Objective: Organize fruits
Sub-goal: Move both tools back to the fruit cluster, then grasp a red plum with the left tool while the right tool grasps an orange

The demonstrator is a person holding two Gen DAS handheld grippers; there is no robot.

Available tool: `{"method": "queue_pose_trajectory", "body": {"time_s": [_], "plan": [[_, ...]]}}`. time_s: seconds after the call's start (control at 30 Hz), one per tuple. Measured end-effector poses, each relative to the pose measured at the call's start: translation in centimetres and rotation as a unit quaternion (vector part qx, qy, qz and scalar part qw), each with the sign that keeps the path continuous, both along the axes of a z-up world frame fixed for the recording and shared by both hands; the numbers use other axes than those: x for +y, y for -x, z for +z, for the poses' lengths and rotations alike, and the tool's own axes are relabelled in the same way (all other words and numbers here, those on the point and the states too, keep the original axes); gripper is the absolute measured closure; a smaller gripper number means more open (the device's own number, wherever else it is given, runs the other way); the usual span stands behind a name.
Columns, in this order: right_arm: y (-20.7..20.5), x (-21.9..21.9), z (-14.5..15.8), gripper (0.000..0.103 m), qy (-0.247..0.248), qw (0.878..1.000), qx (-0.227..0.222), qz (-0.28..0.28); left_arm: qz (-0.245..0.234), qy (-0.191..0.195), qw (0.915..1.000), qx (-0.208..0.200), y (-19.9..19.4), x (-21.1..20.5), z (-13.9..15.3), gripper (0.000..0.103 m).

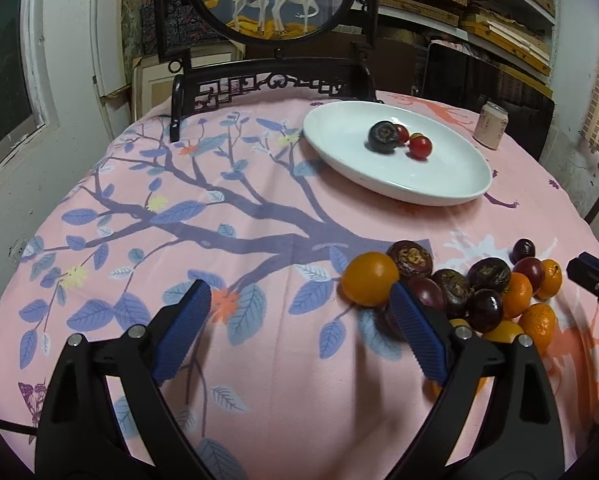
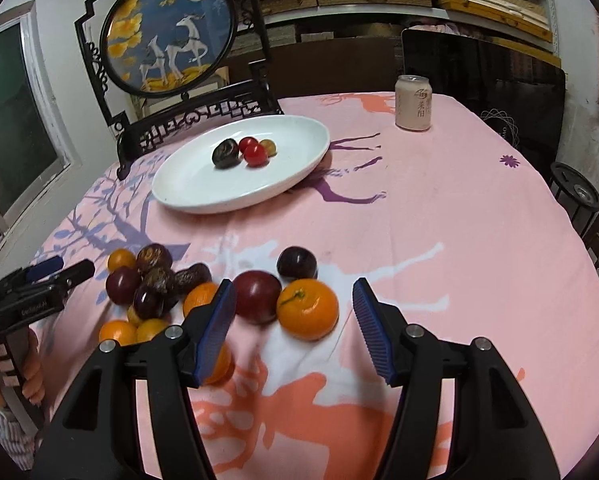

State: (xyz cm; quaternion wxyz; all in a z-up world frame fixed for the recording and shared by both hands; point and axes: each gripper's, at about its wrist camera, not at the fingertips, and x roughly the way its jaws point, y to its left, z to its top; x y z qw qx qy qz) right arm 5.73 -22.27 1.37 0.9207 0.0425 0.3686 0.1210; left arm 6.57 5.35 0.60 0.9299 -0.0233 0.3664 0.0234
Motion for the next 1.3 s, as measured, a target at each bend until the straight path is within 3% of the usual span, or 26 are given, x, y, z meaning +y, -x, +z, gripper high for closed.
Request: {"method": "queue_pose_trajectory", "body": {"time_s": [0.23,0.4,0.6,0.77,0.9,0.97,1.03,1.2,1.3], "plan": [[0.0,0.3,-0.1,0.042,0.008,1.0,0.002,0.001,-0.047,-0.02,0.9987,-0.008,0.5,-2.3,0.0,0.01],[-0.1,0.3,-0.2,0.041,0.008,1.0,0.005,0.002,-0.07,-0.033,0.997,0.009,-0.2,-3.5,-0.8,0.01],[-0.2,0.3,-0.4,0.041,0.01,1.0,0.009,0.0,-0.09,-0.074,0.9931,0.014,-0.9,-5.2,-1.6,0.007],[-0.2,0.3,-0.4,0.041,0.01,1.0,0.008,-0.001,-0.069,-0.061,0.9955,0.021,-0.9,-3.7,-1.6,0.005],[-0.3,0.1,-0.5,0.041,0.005,1.0,0.008,-0.005,-0.002,-0.063,0.998,0.005,0.5,-0.8,-0.7,0.005],[-0.2,0.1,-0.4,0.041,0.003,1.0,0.007,-0.003,0.018,-0.035,0.9992,0.011,1.3,1.1,-0.9,0.006],[0.0,0.1,-0.2,0.041,0.001,1.0,0.004,-0.001,0.01,-0.004,0.9999,0.014,1.6,1.8,-0.8,0.006],[0.1,0.1,-0.1,0.041,0.0,1.0,0.001,0.001,-0.031,-0.038,0.9988,0.007,1.8,-0.5,-0.9,0.006],[0.2,0.1,0.0,0.041,-0.001,1.0,0.0,0.004,-0.047,-0.033,0.9982,0.018,1.4,-0.9,-1.3,0.012]]}}
